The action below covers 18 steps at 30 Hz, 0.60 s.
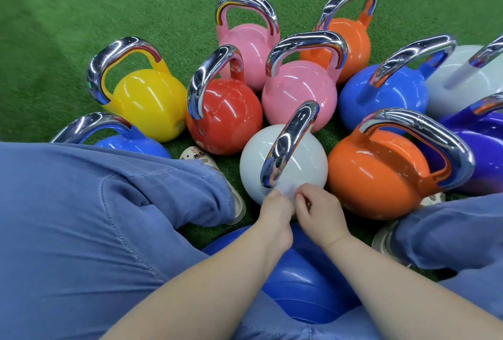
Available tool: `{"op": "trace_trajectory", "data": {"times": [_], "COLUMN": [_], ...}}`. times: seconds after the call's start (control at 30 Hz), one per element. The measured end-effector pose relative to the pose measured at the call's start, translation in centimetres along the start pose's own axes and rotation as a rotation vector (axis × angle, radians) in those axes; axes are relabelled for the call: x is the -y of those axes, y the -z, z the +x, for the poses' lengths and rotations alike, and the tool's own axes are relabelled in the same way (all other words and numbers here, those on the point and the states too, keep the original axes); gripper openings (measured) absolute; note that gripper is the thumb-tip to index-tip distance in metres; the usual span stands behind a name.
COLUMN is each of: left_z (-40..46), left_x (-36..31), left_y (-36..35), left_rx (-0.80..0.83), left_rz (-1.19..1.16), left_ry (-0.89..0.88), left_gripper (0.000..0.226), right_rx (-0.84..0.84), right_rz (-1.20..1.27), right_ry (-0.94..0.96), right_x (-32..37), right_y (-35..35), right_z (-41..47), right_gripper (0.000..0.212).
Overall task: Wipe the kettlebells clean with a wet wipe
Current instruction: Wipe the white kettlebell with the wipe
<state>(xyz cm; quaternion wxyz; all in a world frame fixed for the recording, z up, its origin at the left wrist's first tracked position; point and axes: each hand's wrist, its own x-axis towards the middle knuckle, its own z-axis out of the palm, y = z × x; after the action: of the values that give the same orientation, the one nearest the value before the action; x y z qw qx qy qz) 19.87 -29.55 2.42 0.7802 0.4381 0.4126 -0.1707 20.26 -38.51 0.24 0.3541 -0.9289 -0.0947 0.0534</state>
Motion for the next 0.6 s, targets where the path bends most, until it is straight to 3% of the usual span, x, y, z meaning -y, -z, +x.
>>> {"op": "trace_trajectory", "data": {"times": [0.1,0.23,0.33,0.47,0.6], "left_z": [0.3,0.9,0.6,0.3,0.4], "left_x": [-0.2,-0.1,0.0,-0.3,-0.4], "left_y": [0.4,1.2,1.1,1.0,1.0], "left_rx": [-0.079,-0.216,-0.151,-0.084,-0.117], "left_rz": [-0.023,-0.036,-0.048,-0.021,-0.018], "left_ry": [0.029,0.097,0.125,0.123,0.117], "left_gripper": [0.027,0.029,0.027,0.03,0.026], "right_rx": [0.053,-0.006,-0.023,0.029,0.06], "right_rz": [-0.037,0.063,0.12,0.03,-0.092], "right_ry": [0.094,-0.019,-0.09,0.0,0.137], "right_x": [-0.6,-0.8,-0.5,-0.4,-0.3], "right_y": [-0.4,-0.3,-0.3,-1.0,-1.5], "right_z": [-0.5,0.1,0.7,2.3,3.1], "right_gripper": [0.033,0.043,0.046,0.006,0.022]}}
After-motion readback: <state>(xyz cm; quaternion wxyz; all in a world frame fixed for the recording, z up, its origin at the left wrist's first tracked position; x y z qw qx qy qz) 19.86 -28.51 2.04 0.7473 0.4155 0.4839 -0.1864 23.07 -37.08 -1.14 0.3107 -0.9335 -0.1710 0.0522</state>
